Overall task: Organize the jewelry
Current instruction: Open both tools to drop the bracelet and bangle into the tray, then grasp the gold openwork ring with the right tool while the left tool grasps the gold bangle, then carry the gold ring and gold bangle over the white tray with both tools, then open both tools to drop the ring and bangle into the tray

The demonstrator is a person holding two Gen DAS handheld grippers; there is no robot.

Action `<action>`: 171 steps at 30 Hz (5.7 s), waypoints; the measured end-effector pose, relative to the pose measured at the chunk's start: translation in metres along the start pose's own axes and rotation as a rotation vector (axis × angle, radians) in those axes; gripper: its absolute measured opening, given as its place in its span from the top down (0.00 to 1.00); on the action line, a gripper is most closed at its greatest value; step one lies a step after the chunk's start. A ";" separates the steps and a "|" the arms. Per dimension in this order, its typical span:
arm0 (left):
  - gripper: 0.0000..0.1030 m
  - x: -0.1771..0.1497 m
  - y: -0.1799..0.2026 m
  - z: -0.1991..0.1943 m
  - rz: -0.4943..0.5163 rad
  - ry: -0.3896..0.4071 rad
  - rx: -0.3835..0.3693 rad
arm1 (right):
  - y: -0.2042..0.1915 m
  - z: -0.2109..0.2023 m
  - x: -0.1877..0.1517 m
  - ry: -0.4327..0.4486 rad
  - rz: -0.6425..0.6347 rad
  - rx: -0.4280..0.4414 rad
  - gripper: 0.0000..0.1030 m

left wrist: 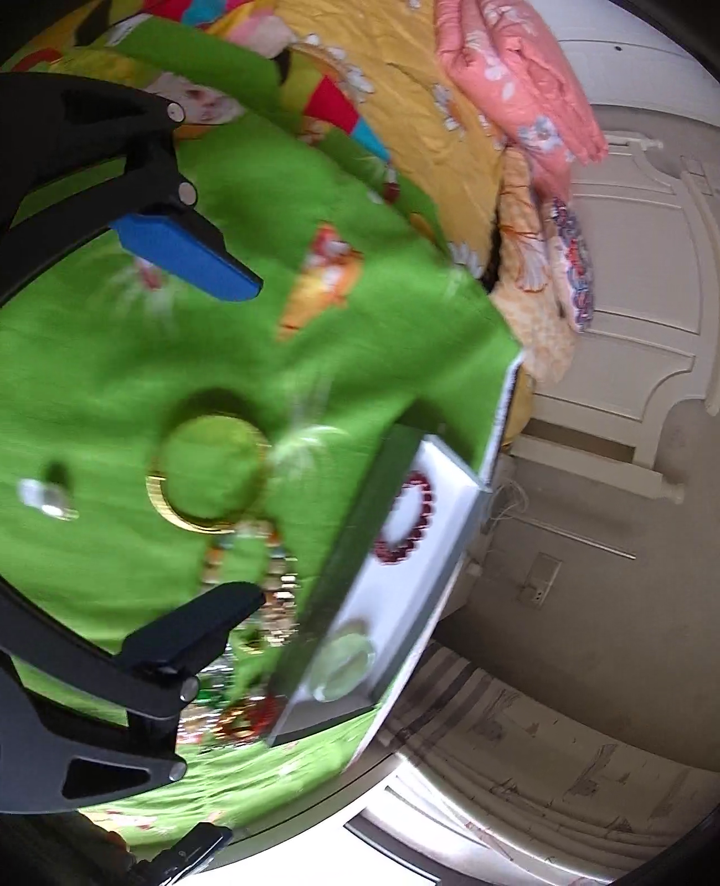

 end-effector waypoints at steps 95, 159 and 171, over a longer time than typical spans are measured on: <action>0.44 -0.018 0.042 0.001 0.295 -0.076 0.106 | -0.067 0.015 -0.049 -0.108 -0.081 0.015 0.59; 0.08 0.158 0.082 0.093 0.190 -0.017 0.118 | -0.103 0.102 0.094 -0.105 -0.201 0.150 0.27; 0.02 0.030 -0.001 -0.007 0.052 -0.028 0.052 | -0.032 0.025 0.001 -0.017 0.077 0.206 0.25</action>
Point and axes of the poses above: each gripper's, at about its wrist camera, not at the fingertips, and z roughly the way its jaws point, y to its right, x to its top, the point moved 7 cm from there along z, roughly the way its jaws point, and after that the axes turned 7 degrees about -y, right-handed, at the moved point
